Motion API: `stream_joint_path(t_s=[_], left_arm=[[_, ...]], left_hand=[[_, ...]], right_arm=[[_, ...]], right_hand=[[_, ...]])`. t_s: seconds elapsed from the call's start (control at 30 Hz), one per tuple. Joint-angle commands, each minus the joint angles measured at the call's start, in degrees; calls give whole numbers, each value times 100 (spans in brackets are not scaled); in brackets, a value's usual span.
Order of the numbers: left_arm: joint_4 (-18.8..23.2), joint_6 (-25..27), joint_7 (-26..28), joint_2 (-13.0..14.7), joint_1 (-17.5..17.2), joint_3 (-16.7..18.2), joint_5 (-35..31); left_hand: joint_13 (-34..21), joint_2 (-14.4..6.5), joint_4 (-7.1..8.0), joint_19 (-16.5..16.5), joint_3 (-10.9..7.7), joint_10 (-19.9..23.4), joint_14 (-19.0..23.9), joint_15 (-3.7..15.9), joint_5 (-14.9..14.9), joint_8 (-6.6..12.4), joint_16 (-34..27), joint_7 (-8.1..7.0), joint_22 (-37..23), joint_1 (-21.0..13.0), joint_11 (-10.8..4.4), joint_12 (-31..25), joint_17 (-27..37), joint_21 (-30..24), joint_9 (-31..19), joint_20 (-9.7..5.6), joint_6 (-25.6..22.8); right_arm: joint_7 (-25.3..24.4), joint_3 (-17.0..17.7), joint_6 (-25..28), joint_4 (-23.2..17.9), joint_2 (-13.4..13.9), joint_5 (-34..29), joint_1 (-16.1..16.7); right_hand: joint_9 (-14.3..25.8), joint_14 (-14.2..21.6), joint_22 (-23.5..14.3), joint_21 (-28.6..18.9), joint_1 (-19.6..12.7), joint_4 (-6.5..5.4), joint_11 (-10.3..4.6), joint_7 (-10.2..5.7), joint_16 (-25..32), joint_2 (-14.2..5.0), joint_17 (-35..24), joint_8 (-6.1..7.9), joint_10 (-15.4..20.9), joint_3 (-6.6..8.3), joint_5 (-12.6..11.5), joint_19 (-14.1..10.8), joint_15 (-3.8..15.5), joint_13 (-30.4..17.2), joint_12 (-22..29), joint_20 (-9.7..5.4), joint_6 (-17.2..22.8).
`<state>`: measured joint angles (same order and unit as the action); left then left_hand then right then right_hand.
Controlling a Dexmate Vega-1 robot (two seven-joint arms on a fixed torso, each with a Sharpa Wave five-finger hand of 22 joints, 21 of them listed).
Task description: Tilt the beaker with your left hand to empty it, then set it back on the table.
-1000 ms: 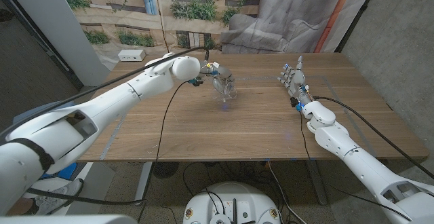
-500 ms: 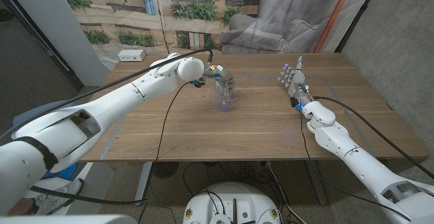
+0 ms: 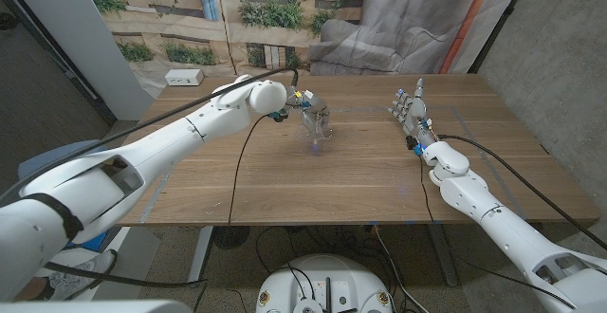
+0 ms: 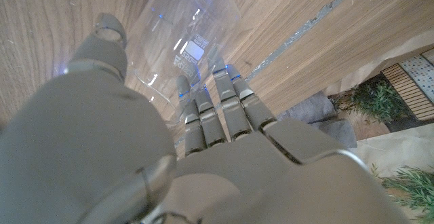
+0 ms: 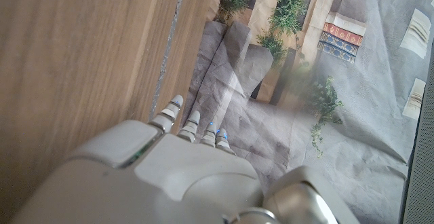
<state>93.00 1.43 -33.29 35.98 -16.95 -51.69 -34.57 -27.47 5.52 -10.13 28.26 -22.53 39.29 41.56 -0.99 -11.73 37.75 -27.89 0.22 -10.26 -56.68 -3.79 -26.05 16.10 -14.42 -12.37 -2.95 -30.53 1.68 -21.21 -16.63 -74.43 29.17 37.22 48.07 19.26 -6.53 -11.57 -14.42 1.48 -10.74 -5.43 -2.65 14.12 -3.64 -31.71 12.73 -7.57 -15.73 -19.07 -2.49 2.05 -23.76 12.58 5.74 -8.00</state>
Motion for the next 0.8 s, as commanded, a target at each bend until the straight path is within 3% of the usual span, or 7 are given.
stream_joint_path(t_s=[0.03,0.43,0.8], left_arm=[[195,304,383,10,-280,291,337],[346,642,854,108,-615,605,866],[367,577,1807,166,-1123,893,1350]], left_hand=[[7,-1195,13,54,-5,833,553,1491,-34,33,30,-286,-30,-988,-802,29,580,15,-20,-412,-455],[60,-1188,10,44,24,791,497,1490,-36,17,128,-292,-31,-982,-799,122,520,25,-16,-414,-427],[82,-1196,22,36,51,766,449,1490,-38,7,230,-345,-34,-960,-803,194,462,35,-8,-434,-436]], right_arm=[[0,-1,-2,3,-2,-1,-1],[1,-1,-4,6,-3,-1,-2],[1,-1,-3,5,-3,-1,-2]], right_hand=[[12,-19,-25,-37,-22,-6,-1,-18,19,-507,-9,33,-22,-33,-33,-5,103,-30,35,33,-32],[12,-18,-25,-37,-22,-6,-5,-11,19,-506,-9,31,-19,-33,-33,-6,113,-30,36,28,-38],[12,-19,-25,-37,-22,-6,-10,-17,18,-507,-9,30,-22,-33,-33,-6,109,-30,35,32,-41]])
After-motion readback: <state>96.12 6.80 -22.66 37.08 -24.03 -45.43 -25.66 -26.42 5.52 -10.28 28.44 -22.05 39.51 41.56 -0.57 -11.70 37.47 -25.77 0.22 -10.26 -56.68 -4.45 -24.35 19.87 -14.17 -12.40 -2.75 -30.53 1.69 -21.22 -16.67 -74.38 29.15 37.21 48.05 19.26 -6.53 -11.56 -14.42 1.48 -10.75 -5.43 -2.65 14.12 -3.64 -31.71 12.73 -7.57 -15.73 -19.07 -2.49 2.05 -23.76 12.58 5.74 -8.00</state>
